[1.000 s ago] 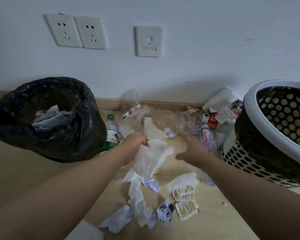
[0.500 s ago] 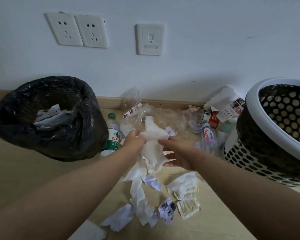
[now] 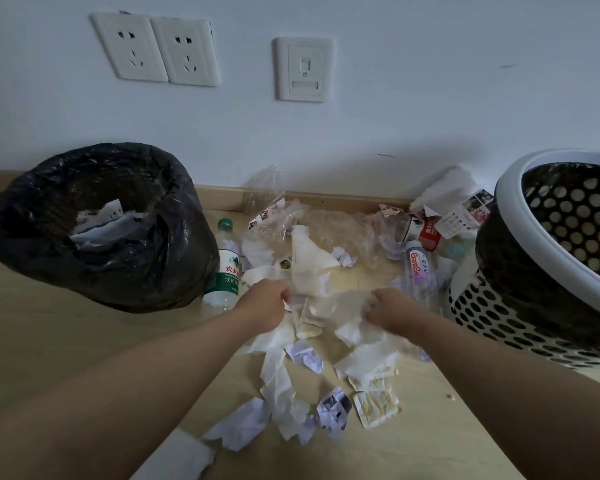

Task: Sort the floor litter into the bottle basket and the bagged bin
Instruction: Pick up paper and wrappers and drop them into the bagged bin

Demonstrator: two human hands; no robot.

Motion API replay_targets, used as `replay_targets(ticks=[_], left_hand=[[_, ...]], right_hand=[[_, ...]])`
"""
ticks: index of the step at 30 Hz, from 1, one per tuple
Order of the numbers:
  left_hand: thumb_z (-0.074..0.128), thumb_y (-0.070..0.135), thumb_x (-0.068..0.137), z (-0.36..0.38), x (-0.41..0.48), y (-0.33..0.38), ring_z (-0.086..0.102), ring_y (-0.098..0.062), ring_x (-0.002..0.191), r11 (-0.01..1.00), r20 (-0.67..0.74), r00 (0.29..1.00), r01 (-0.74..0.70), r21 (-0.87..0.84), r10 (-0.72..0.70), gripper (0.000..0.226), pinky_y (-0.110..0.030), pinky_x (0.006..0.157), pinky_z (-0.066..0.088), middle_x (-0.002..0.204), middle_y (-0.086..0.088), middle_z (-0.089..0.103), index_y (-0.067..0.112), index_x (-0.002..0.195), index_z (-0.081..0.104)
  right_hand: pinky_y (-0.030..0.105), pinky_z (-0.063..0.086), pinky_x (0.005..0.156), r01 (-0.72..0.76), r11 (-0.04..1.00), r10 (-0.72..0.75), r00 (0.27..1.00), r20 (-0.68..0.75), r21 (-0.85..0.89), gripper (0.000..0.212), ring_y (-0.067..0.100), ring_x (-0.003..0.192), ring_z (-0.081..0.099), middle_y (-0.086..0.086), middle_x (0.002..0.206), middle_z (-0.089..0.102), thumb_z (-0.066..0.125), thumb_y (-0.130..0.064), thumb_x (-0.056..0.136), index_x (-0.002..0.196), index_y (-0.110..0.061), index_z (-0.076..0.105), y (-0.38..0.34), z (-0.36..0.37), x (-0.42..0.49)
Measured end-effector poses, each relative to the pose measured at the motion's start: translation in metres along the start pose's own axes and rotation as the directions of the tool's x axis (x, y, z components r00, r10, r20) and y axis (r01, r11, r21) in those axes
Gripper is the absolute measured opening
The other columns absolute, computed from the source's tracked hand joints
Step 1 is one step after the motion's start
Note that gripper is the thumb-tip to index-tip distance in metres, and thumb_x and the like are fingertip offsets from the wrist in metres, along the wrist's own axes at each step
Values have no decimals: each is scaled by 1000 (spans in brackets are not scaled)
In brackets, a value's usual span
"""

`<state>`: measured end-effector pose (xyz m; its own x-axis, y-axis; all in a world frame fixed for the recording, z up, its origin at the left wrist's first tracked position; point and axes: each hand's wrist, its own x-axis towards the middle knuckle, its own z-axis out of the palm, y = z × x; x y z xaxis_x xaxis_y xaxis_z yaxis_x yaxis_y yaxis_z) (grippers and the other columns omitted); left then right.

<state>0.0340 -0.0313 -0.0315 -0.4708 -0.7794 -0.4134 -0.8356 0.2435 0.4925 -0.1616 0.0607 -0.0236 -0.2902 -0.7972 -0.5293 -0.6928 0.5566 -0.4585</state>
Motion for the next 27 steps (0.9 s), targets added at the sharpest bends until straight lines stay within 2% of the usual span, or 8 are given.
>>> replay_targets(ticks=[2, 7, 10, 14, 19, 22, 25, 27], left_hand=[[43, 2, 89, 9, -6, -16, 52, -24, 110, 953, 114, 992, -79, 292, 47, 32, -30, 87, 43, 123, -6, 49, 16, 113, 57], [47, 17, 90, 40, -14, -41, 51, -26, 117, 863, 377, 925, -143, 484, -58, 32, -35, 99, 44, 124, -9, 50, 16, 119, 60], [47, 18, 91, 41, -13, -44, 55, -24, 113, 845, 301, 950, -95, 526, -81, 27, -34, 93, 47, 122, -7, 56, 12, 115, 58], [49, 17, 92, 26, -8, -37, 58, -23, 106, 881, 76, 997, -5, 473, -35, 20, -30, 85, 47, 114, -7, 62, 9, 105, 60], [56, 16, 88, 0, -5, -20, 55, -24, 91, 986, -244, 969, 68, 152, -29, 7, -29, 72, 42, 102, -8, 61, 12, 94, 54], [53, 9, 89, -7, 2, -19, 47, -24, 87, 996, -284, 956, 85, 16, -77, 17, -29, 70, 36, 109, -11, 56, 12, 104, 45], [52, 1, 87, -7, 10, -26, 52, -28, 103, 990, -228, 966, 134, 38, -122, 37, -28, 74, 38, 131, -11, 42, 12, 121, 46], [53, -2, 85, -6, 15, -29, 49, -27, 115, 985, -181, 972, 162, 60, -149, 39, -29, 81, 42, 145, -6, 26, 15, 120, 52]], right_hand=[[29, 41, 90, 39, 964, -23, 998, 66, -263, 33, 24, 115, 53, 11, 129, 56, 45, -19, 97, 126, -6, 54, 8, 3, -8], [28, 39, 98, 95, 885, 3, 977, 212, -455, 34, 23, 123, 48, 7, 136, 50, 42, -21, 99, 130, -13, 52, 16, 20, -16], [28, 39, 97, 115, 870, -12, 977, 214, -479, 35, 23, 123, 48, 6, 136, 50, 40, -19, 99, 132, -14, 51, 12, 21, -13], [30, 40, 95, 119, 875, -32, 981, 190, -469, 33, 23, 121, 49, 6, 133, 52, 40, -18, 99, 128, -13, 52, 5, 17, -11], [27, 36, 77, 101, 903, -40, 988, 152, -418, 25, 23, 102, 53, 5, 111, 60, 38, -20, 98, 103, -10, 60, 2, 13, -8], [26, 33, 73, 85, 915, -36, 991, 130, -394, 30, 18, 88, 44, -1, 83, 51, 37, -21, 97, 68, -20, 44, 1, 13, -10], [26, 35, 77, 93, 925, -35, 986, 162, -368, 19, 22, 96, 52, 8, 111, 60, 40, -23, 97, 92, -17, 57, 0, 12, -12], [26, 34, 77, 99, 928, -37, 984, 174, -360, 19, 20, 94, 49, 9, 115, 59, 41, -23, 97, 83, -20, 53, 1, 13, -12]])
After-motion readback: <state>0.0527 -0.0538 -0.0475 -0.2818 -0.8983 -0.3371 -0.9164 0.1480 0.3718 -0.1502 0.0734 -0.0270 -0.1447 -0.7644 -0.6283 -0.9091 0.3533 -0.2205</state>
